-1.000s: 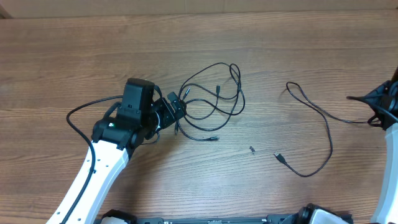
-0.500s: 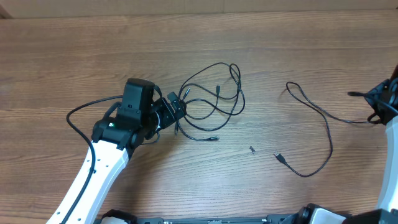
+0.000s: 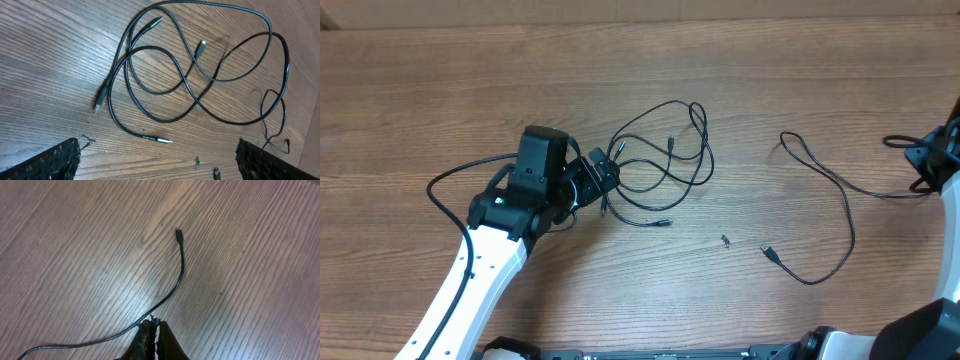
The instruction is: Untangle cables
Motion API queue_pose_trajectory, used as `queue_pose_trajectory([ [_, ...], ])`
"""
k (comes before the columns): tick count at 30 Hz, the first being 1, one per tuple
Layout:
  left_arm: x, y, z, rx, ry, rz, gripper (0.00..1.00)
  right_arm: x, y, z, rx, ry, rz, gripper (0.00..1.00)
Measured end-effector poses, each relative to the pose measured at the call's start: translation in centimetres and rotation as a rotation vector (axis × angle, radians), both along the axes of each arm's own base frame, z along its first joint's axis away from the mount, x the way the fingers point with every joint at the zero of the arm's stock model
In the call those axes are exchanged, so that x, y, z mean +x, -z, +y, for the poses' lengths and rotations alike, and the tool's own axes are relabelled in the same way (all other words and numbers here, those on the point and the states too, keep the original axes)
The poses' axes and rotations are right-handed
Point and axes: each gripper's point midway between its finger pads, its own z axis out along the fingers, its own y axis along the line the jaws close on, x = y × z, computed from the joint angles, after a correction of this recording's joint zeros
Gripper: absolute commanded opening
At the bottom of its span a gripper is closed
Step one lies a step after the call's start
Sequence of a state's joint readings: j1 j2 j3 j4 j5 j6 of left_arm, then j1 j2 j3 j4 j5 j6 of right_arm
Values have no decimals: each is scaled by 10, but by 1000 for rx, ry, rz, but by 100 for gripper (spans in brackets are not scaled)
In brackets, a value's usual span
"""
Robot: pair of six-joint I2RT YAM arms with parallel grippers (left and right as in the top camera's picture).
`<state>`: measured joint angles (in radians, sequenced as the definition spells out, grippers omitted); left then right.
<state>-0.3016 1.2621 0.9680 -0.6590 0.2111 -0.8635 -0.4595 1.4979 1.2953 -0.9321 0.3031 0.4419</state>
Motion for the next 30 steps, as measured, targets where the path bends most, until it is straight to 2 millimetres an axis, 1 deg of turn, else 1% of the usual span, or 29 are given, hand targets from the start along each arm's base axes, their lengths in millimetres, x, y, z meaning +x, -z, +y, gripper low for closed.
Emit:
queue_pose_trajectory([
  [3, 0, 0, 0, 0, 0, 0, 100, 8, 2, 7, 41, -65, -21, 4],
  [6, 0, 0, 0, 0, 0, 0, 100, 21, 4, 25, 107, -193, -51, 13],
  [7, 0, 0, 0, 0, 0, 0, 99, 27, 5, 36, 149, -267, -68, 14],
  [9, 0, 0, 0, 0, 0, 0, 99, 33, 5, 58, 225, -393, -93, 14],
  [10, 0, 0, 0, 0, 0, 0, 100, 35, 5, 65, 249, -430, -101, 14],
  [11, 0, 0, 0, 0, 0, 0, 100, 38, 5, 78, 284, -506, -120, 14],
  [13, 0, 0, 0, 0, 0, 0, 100, 42, 6, 93, 318, -590, -139, 16],
  [15, 0, 0, 0, 0, 0, 0, 100, 45, 11, 108, 342, -656, -147, 21],
  [18, 0, 0, 0, 0, 0, 0, 100, 51, 20, 137, 365, -767, -157, 23],
  [19, 0, 0, 0, 2, -2, -1, 100, 53, 24, 151, 379, -813, -156, 26],
  [20, 0, 0, 0, 2, -2, -1, 100, 55, 26, 160, 376, -844, -157, 31],
  [21, 0, 0, 0, 2, -2, -1, 99, 57, 32, 170, 378, -880, -148, 32],
  [23, 0, 0, 1, 3, -2, -1, 99, 62, 40, 180, 377, -912, -141, 32],
  [24, 0, 0, 0, 2, -2, -1, 100, 63, 47, 186, 386, -927, -128, 32],
  [26, 0, 0, 0, 2, -2, -1, 99, 61, 70, 198, 426, -945, -76, 32],
  [27, 0, 0, 0, 2, -2, -1, 100, 60, 82, 201, 447, -947, -47, 32],
  [29, 0, 0, 0, 2, -2, -1, 100, 61, 96, 201, 468, -942, -22, 31],
  [30, 0, 0, 1, 3, -2, -1, 100, 61, 105, 201, 482, -936, -5, 27],
])
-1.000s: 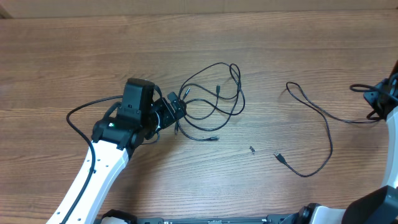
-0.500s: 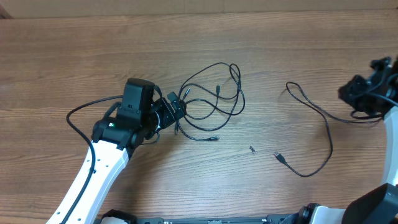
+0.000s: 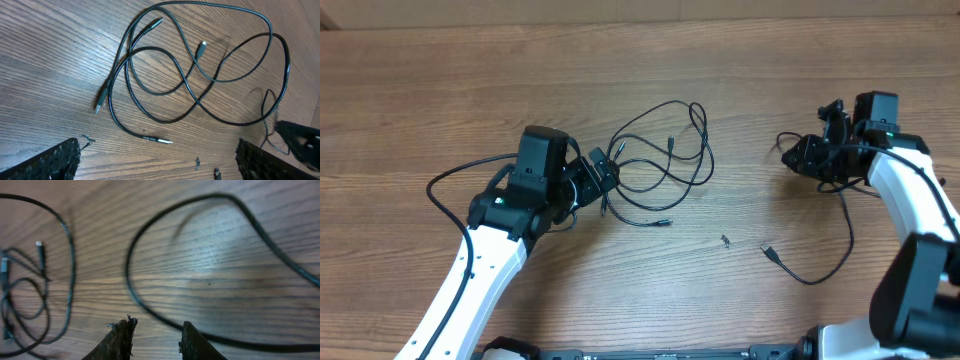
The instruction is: Untangle cables
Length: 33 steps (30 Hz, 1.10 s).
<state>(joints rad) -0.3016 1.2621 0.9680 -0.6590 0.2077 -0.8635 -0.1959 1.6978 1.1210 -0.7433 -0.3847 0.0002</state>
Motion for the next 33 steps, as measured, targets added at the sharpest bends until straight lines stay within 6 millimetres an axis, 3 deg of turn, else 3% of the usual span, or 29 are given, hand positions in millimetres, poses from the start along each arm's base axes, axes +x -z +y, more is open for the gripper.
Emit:
queue_pose_trajectory([
  [2, 0, 0, 0, 0, 0, 0, 100, -1, 16, -1, -1, 0, 37, 22],
  [7, 0, 0, 0, 0, 0, 0, 100, 0, 42, -9, -35, 17, 89, 28],
  [16, 0, 0, 0, 0, 0, 0, 100, 7, 45, -25, -127, 43, 69, 35],
  [23, 0, 0, 0, 0, 0, 0, 100, 8, 45, -35, -154, 64, 67, 35],
  [33, 0, 0, 0, 0, 0, 0, 99, 8, 44, -79, -163, 189, 50, 36],
])
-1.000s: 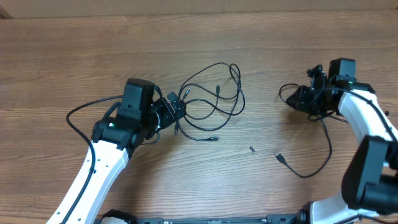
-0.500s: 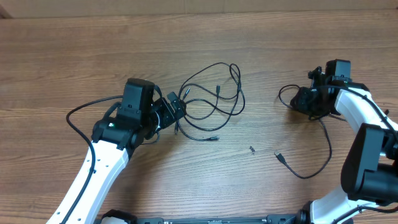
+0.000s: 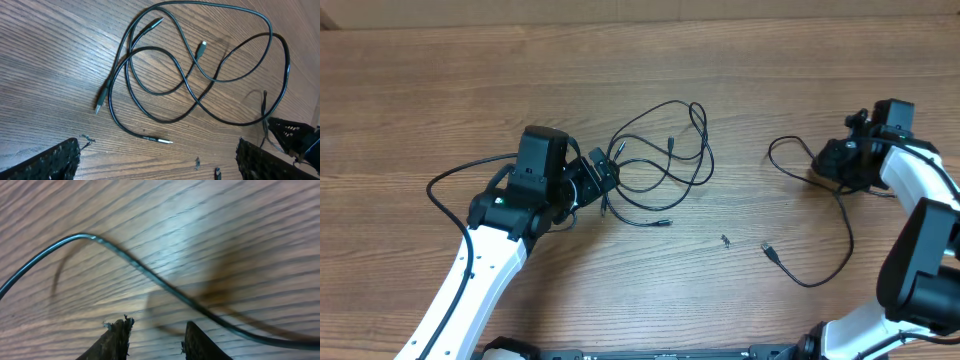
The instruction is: Untangle cables
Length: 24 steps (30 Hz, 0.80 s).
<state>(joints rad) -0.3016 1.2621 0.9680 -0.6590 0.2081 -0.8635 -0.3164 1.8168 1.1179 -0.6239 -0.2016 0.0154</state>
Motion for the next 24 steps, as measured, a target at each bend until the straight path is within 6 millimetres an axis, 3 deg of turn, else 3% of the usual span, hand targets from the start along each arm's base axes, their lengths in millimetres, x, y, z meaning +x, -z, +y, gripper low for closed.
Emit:
queue_pose_trajectory([
  [6, 0, 0, 0, 0, 0, 0, 100, -2, 0, -12, 1, 37, -2, 36],
  [10, 0, 0, 0, 0, 0, 0, 100, -2, 0, -11, 6, 39, -1, 15],
  [12, 0, 0, 0, 0, 0, 0, 99, -1, -1, -7, 30, 36, -7, 15],
  [17, 0, 0, 0, 0, 0, 0, 100, 6, -11, 21, 186, -25, -62, 20],
  [24, 0, 0, 0, 0, 0, 0, 100, 18, -37, 73, 353, -190, -143, 19],
])
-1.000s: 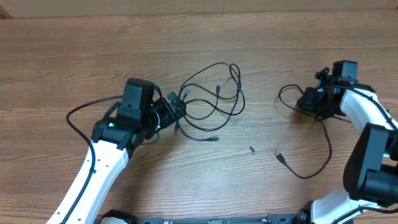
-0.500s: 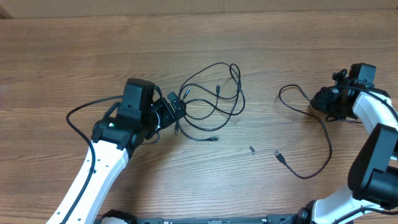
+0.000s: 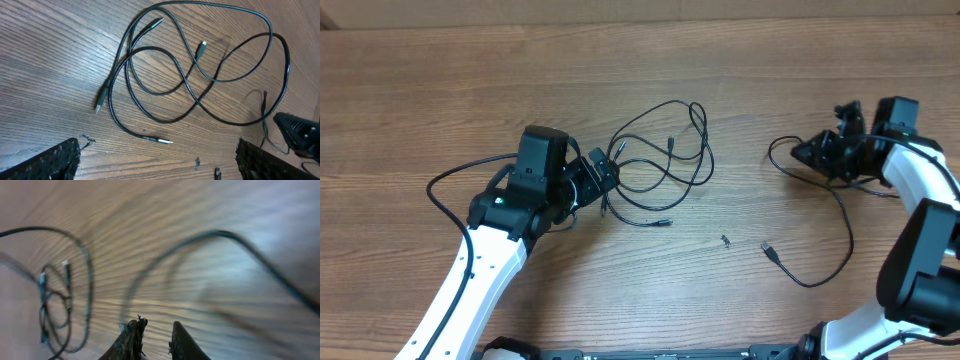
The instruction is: Untangle cables
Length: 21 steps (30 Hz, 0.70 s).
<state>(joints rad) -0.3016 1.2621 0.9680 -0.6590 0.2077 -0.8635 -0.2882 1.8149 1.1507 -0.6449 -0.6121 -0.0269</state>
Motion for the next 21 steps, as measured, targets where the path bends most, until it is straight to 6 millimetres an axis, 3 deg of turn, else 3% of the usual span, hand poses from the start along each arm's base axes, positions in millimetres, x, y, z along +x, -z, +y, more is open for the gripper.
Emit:
queue_pose_trajectory([
  [6, 0, 0, 0, 0, 0, 0, 99, 5, -21, 59, -35, -166, -73, 15],
  [10, 0, 0, 0, 0, 0, 0, 100, -1, -13, 92, -138, -255, -58, 21],
  [14, 0, 0, 0, 0, 0, 0, 100, 0, 1, 82, -270, -217, -15, 13],
  [18, 0, 0, 0, 0, 0, 0, 100, -4, 25, 63, -324, -177, 64, 13],
  [21, 0, 0, 0, 0, 0, 0, 99, -3, 31, 49, -375, -149, 83, 13],
])
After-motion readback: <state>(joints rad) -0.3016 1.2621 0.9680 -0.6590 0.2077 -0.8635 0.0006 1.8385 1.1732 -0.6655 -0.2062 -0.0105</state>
